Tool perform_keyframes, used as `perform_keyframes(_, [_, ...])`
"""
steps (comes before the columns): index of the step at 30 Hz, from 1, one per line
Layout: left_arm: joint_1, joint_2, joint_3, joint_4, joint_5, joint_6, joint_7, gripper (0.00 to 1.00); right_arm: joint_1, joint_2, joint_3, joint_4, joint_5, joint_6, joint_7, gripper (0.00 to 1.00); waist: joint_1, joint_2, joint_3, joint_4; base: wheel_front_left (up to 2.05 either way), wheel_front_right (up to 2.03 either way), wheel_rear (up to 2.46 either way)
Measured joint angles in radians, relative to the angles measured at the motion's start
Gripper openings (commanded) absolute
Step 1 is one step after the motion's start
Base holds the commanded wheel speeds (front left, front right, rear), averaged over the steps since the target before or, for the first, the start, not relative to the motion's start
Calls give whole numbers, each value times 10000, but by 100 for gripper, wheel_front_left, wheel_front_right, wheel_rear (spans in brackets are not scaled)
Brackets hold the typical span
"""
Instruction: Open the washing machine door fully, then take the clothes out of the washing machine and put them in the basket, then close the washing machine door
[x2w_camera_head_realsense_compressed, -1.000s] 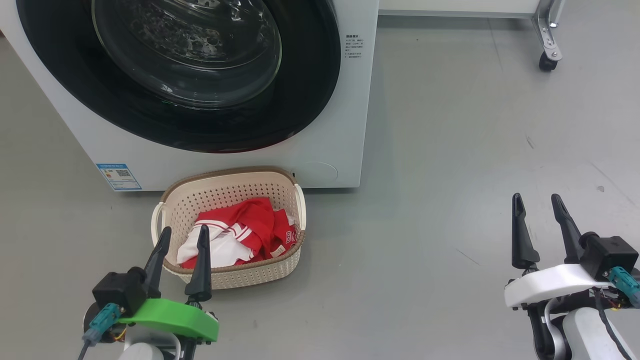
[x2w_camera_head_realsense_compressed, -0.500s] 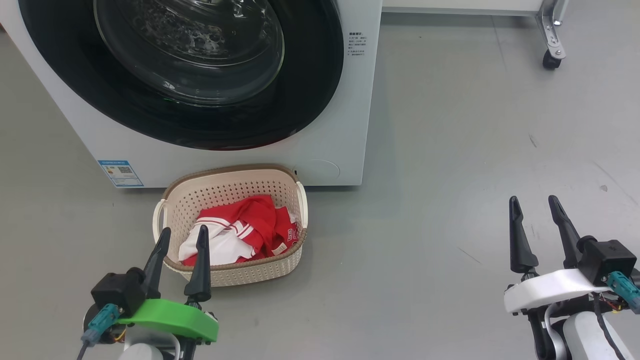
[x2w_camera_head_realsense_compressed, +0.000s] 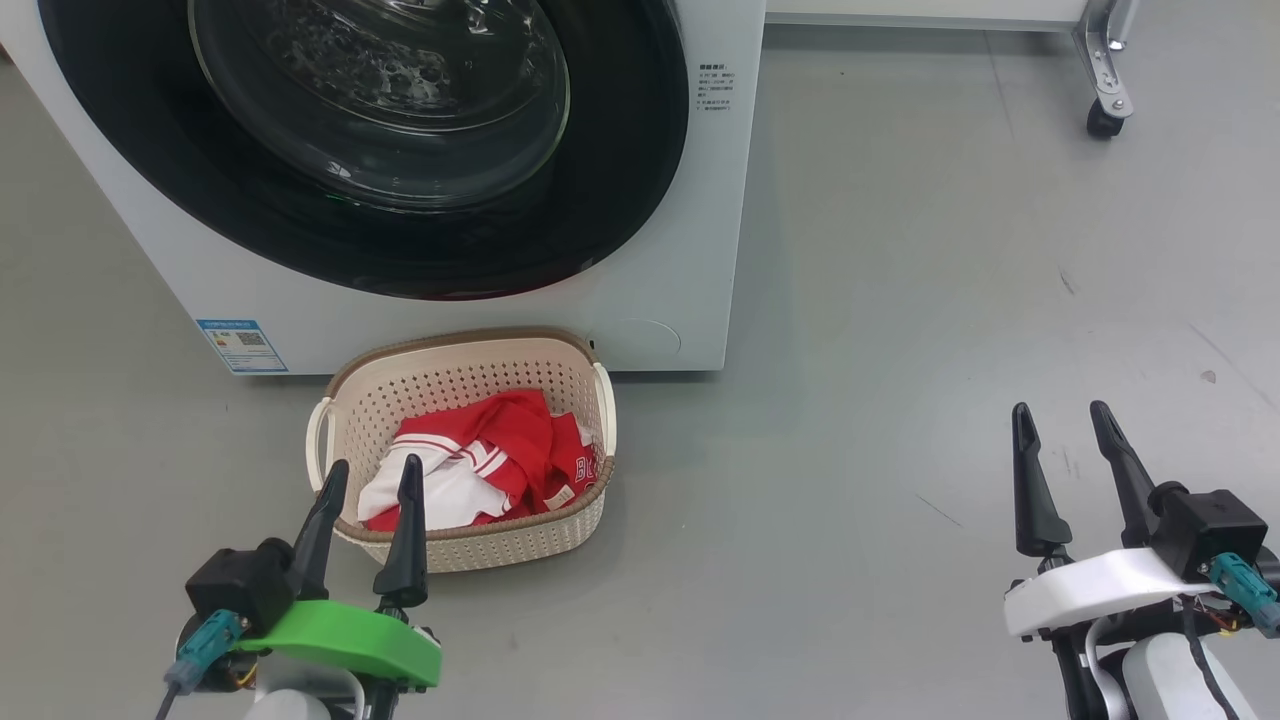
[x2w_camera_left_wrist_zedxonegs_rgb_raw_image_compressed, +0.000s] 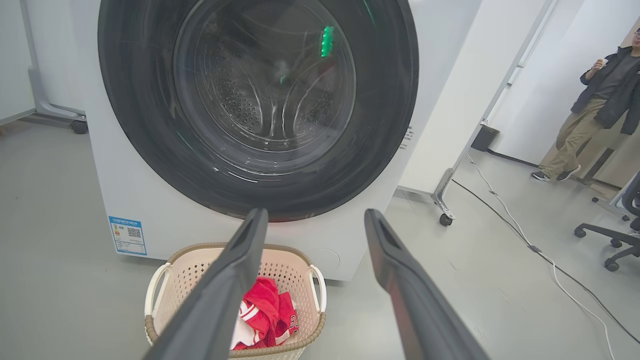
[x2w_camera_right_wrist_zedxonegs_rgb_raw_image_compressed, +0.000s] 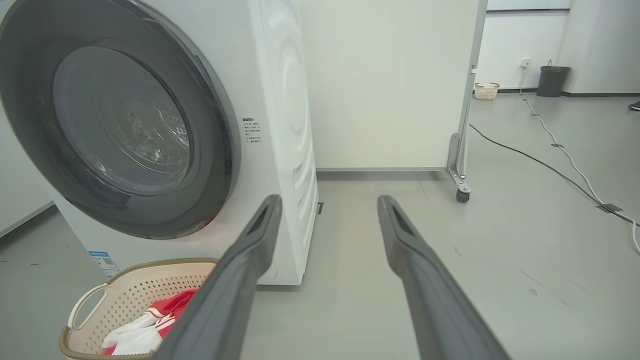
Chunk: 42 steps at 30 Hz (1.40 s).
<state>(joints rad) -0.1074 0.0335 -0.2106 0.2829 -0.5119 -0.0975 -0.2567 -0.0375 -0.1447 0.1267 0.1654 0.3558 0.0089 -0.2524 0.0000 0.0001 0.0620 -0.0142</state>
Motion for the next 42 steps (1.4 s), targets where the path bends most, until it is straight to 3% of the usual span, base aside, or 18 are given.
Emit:
perform_keyframes(34, [69, 4, -238, 554, -848, -144, 0, 100, 81, 219, -257, 46, -253, 249, 0, 100, 0, 0, -187, 9, 0, 0, 0])
perform_keyframes(35, [70, 0, -238, 591, -849, -140, 0, 0, 89, 226, -249, 82, -251, 244, 2, 0, 0, 0, -190, 10, 0, 0, 0])
perform_keyframes(42, [457, -130, -270, 1143, -876, -134, 17, 0, 540, 491, -182, 698, -209, 240, 58, 0, 0, 0, -194, 9, 0, 0, 0])
